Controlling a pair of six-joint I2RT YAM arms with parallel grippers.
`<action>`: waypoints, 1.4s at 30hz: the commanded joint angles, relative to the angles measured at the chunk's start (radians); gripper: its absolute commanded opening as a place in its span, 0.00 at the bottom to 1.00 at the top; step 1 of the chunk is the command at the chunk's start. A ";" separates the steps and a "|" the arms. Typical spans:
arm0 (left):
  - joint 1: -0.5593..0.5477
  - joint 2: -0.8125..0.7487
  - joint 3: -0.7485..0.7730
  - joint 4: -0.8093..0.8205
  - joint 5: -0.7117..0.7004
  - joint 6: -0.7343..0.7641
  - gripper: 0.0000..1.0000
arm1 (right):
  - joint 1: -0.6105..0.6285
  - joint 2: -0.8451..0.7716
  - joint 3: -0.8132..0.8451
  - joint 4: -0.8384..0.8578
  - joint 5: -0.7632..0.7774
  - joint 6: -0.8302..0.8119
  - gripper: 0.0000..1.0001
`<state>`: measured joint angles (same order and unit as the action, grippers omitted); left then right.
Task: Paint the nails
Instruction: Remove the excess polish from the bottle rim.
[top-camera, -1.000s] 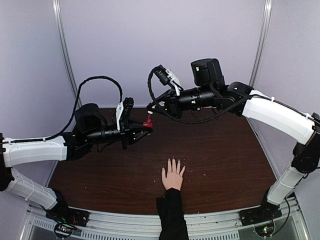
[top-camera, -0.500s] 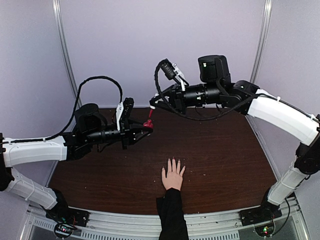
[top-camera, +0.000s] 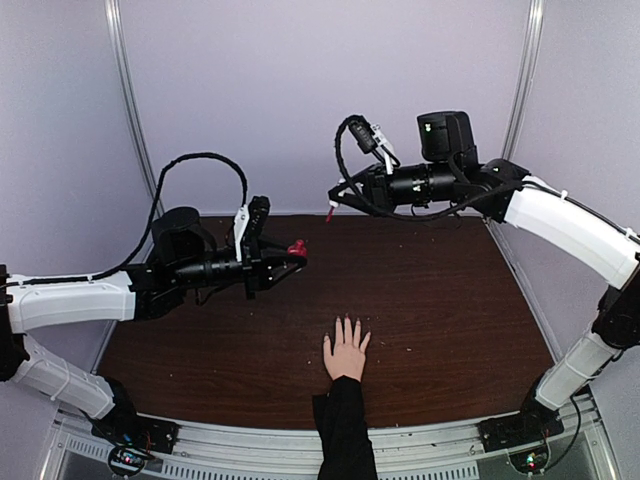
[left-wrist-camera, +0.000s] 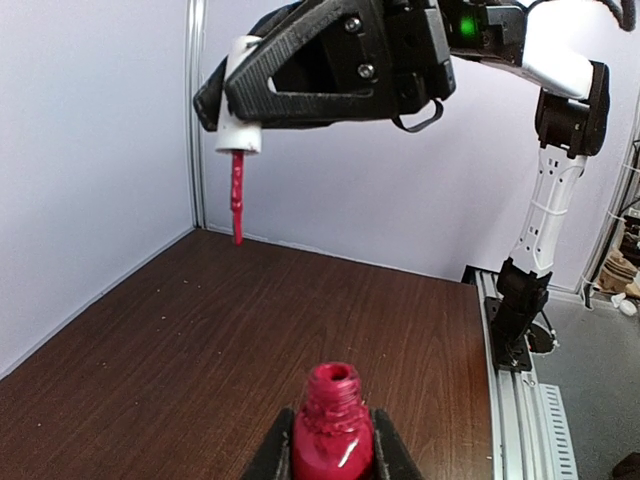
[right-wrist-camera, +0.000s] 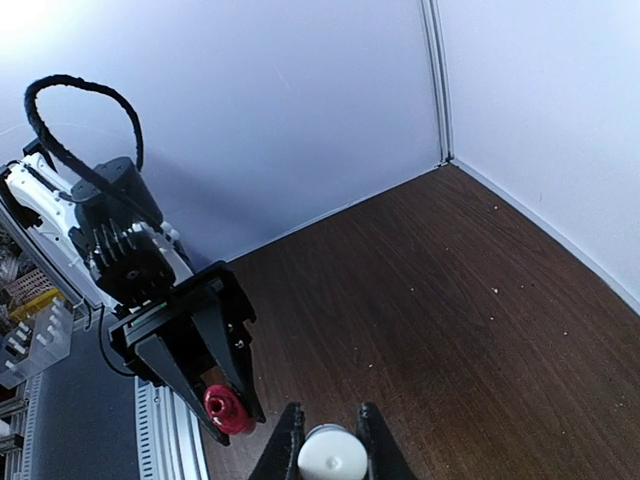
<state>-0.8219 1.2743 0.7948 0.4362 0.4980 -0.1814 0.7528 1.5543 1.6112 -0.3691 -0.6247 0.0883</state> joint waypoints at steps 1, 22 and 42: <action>-0.005 0.027 0.044 0.006 0.018 0.016 0.00 | 0.016 -0.019 -0.009 0.043 -0.060 0.042 0.00; -0.005 0.036 0.062 0.014 0.033 -0.005 0.00 | 0.105 0.013 0.026 0.017 -0.020 -0.004 0.00; -0.005 0.039 0.061 0.024 0.046 -0.008 0.00 | 0.107 0.030 0.035 0.024 -0.021 -0.002 0.00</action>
<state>-0.8219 1.3037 0.8268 0.4099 0.5289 -0.1822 0.8536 1.5787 1.6146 -0.3550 -0.6537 0.0917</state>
